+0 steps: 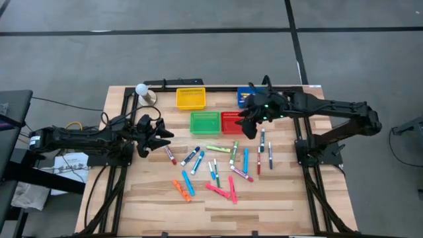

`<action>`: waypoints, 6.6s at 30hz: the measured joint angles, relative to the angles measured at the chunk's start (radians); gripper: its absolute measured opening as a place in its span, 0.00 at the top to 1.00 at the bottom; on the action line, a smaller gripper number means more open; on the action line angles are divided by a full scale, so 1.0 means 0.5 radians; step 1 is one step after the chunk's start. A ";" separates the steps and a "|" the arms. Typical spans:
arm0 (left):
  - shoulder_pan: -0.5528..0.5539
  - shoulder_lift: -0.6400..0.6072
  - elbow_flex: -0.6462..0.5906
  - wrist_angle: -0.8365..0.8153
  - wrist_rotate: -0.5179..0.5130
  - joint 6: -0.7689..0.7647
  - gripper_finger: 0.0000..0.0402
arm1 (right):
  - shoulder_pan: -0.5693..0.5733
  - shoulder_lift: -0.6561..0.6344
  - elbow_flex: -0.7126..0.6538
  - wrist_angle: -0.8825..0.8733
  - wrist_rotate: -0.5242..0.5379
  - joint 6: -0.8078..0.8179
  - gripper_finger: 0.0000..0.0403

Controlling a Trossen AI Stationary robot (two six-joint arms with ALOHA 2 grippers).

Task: Pick & Place Markers
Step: Put the blue highlighter into the blue bin

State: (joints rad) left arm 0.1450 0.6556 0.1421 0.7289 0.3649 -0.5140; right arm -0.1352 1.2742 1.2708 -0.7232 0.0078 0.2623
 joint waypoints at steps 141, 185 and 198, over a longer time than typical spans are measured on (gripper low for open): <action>-1.115 2.198 2.365 -2.159 -1.928 -2.666 0.54 | 0.178 -2.540 -1.921 0.669 -0.018 0.173 0.59; -0.915 2.685 2.542 -2.829 -1.303 -2.816 0.54 | 0.174 -2.539 -1.919 0.611 -0.013 0.173 0.59; -0.902 2.751 2.544 -2.821 -1.284 -2.875 0.54 | 0.175 -2.539 -1.919 0.607 -0.013 0.178 0.59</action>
State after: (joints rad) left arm -0.3061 2.0310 1.4139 -0.6818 -0.2769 -1.9516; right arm -0.0479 0.0048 0.3111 -0.4198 0.0011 0.3511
